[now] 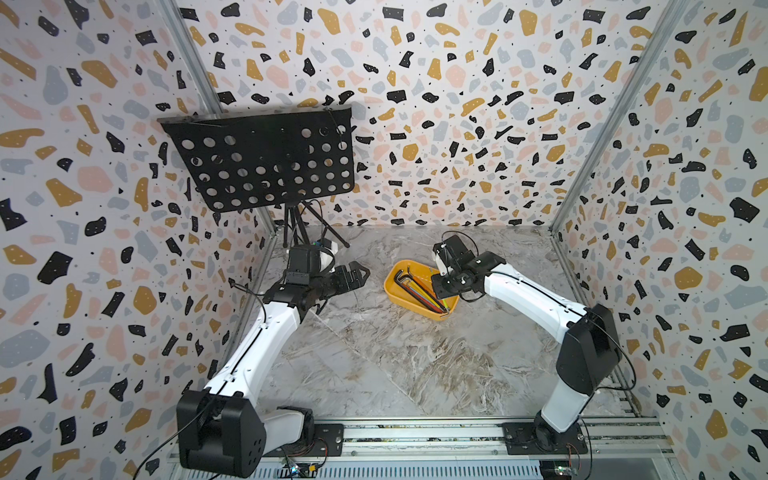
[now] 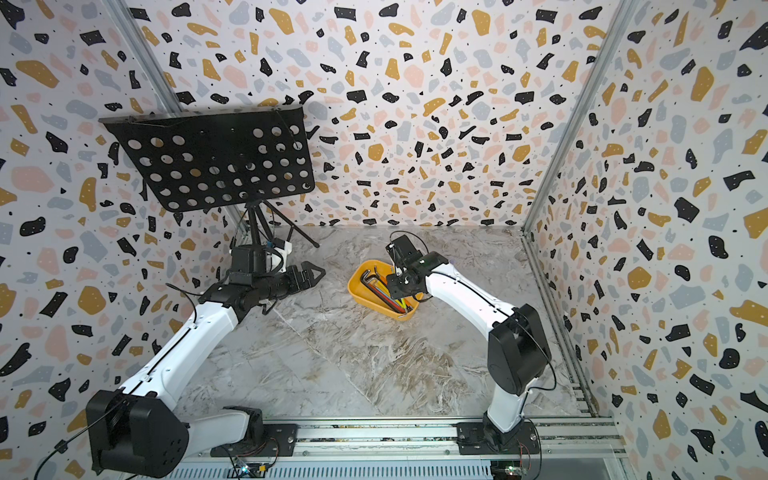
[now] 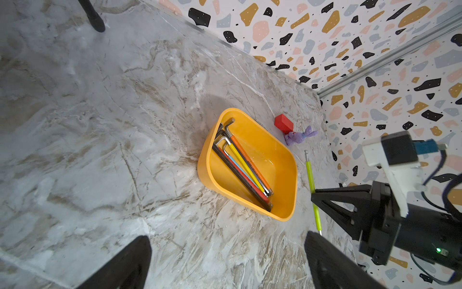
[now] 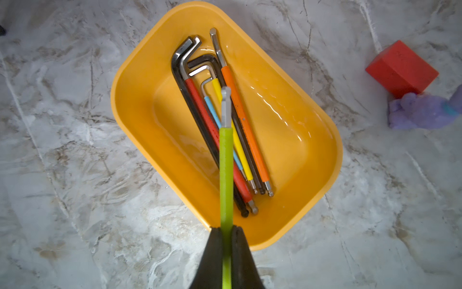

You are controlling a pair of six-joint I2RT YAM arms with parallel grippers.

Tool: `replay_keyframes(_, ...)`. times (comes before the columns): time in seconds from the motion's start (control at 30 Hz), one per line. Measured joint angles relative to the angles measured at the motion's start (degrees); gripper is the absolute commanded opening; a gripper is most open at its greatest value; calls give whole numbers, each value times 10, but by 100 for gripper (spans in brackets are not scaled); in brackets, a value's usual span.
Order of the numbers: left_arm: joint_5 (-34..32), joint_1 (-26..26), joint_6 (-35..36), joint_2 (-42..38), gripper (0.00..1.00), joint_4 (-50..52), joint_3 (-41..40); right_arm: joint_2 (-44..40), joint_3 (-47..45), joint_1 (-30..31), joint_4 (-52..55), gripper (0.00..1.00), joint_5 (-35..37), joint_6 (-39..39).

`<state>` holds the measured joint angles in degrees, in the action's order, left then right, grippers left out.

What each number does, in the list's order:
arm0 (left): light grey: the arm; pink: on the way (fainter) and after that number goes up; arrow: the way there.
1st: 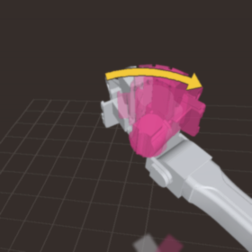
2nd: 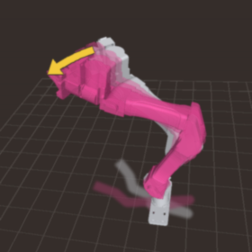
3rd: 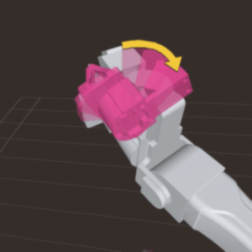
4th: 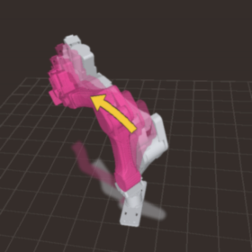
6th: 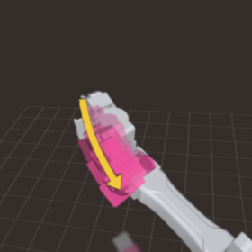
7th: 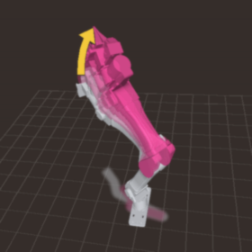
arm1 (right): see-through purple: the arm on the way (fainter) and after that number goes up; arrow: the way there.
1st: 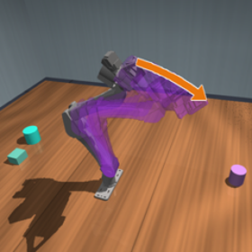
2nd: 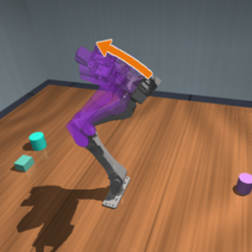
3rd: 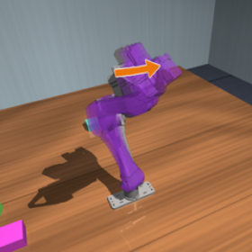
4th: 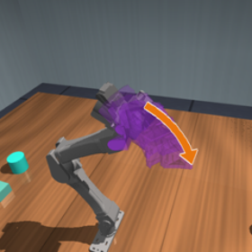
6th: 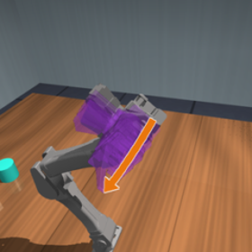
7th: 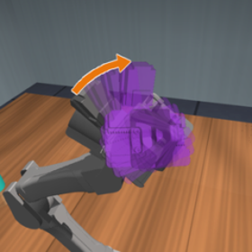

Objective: Put the hex key on the desktop into the storage box
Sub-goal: Place the Allen key in the storage box.

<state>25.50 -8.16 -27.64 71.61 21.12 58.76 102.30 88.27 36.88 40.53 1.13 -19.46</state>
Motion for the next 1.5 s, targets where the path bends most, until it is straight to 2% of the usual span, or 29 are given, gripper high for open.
replay_keyframes(0.27,-1,-4,0,0,100,0,0,104,76,-9,1,0,-7,43)
replay_keyframes(0.47,1,-27,0,9,100,0,0,150,101,-9,2,0,-8,56)
replay_keyframes(1.03,-7,-38,10,12,100,0,0,207,152,-9,11,0,11,97)
replay_keyframes(1.07,-7,-38,10,12,100,1,0,207,155,-9,11,4,13,99)
replay_keyframes(1.17,-7,-38,10,15,100,3,0,207,164,-9,14,29,19,101)
replay_keyframes(1.27,-8,-39,11,15,100,3,0,207,168,-9,22,46,24,104)
replay_keyframes(1.33,-10,-39,11,15,100,3,0,204,168,-9,26,50,26,106)
replay_keyframes(1.5,-15,-39,14,15,100,3,0,172,152,-9,30,50,26,102)
